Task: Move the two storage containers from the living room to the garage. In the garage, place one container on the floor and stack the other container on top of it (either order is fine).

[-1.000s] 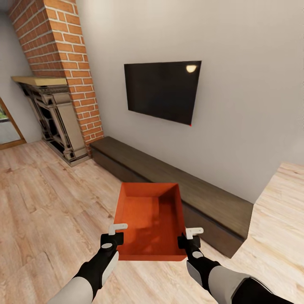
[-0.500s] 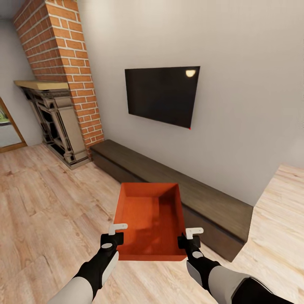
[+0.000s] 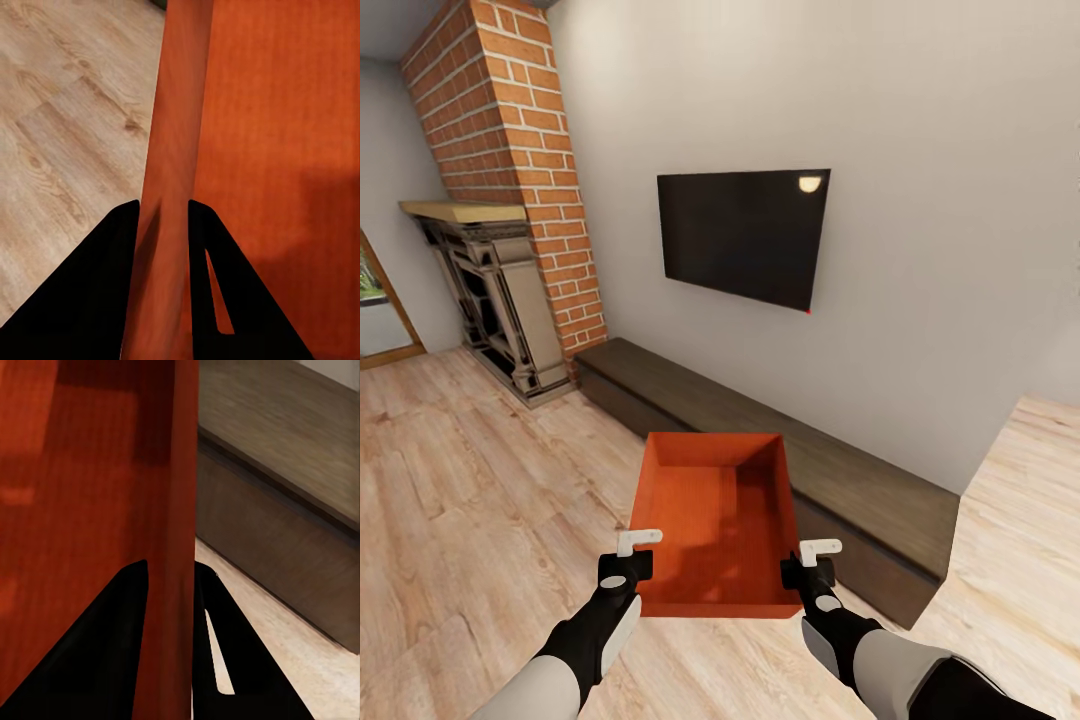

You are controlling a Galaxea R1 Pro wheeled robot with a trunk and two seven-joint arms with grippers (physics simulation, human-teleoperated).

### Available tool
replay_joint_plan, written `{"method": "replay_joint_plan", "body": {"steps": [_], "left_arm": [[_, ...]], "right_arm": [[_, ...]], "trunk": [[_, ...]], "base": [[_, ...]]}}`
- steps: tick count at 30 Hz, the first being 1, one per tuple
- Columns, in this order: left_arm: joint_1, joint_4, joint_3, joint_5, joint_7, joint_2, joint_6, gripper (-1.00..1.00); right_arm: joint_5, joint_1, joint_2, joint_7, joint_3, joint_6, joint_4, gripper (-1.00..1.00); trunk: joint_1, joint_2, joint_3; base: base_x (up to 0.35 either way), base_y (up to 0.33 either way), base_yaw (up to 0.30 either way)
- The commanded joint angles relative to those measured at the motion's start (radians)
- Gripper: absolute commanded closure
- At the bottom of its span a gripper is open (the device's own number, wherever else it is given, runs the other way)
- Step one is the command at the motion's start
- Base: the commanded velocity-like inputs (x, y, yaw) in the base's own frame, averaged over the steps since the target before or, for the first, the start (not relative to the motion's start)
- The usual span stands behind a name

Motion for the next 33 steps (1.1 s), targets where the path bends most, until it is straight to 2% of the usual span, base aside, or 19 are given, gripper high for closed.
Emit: {"method": "replay_joint_plan", "body": {"steps": [1, 20, 33], "left_arm": [[-0.001, -0.005, 0.002, -0.003, 0.012, 0.000, 0.006, 1.00], [-0.001, -0.006, 0.002, -0.003, 0.013, -0.001, 0.006, 1.00], [-0.001, -0.006, 0.005, -0.002, 0.013, -0.003, 0.006, 1.00]], "right_arm": [[-0.005, 0.000, 0.008, 0.000, -0.024, 0.000, 0.001, 1.00], [-0.005, 0.000, 0.008, 0.000, -0.024, 0.001, 0.001, 1.00], [-0.005, 0.000, 0.010, -0.001, -0.024, 0.001, 0.001, 1.00]], "trunk": [[0.000, -0.001, 0.001], [0.000, -0.001, 0.031], [0.000, -0.001, 0.032]], "base": [[0.000, 0.000, 0.000], [0.000, 0.000, 0.000], [0.000, 0.000, 0.000]]}}
